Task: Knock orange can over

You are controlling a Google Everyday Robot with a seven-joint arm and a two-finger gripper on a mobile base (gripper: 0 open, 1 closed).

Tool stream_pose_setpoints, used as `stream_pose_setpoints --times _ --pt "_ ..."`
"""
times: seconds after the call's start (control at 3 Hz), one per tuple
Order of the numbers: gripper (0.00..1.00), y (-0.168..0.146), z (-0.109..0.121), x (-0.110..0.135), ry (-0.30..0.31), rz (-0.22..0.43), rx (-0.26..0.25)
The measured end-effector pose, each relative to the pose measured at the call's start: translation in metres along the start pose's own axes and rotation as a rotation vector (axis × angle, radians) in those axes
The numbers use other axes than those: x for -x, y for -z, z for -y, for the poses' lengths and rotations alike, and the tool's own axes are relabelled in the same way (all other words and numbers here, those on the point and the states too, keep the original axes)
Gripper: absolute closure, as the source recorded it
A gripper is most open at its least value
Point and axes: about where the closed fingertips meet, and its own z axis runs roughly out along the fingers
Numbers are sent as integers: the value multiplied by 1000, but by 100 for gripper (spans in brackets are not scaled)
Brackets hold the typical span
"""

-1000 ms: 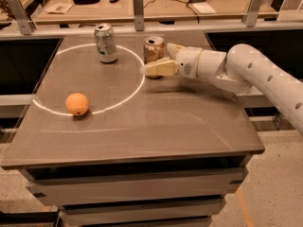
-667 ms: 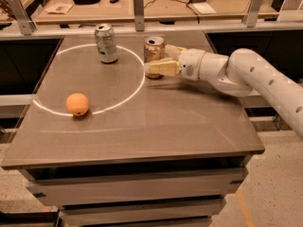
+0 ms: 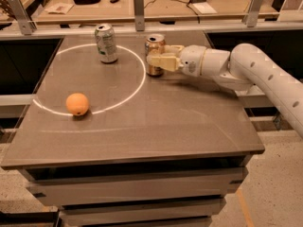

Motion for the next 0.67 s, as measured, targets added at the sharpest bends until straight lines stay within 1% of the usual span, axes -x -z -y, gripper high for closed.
stream_pose_setpoints --times 0.33,0.67 --pt "87 -1 1 4 8 -7 28" --pt "100 -9 2 18 127 -3 133"
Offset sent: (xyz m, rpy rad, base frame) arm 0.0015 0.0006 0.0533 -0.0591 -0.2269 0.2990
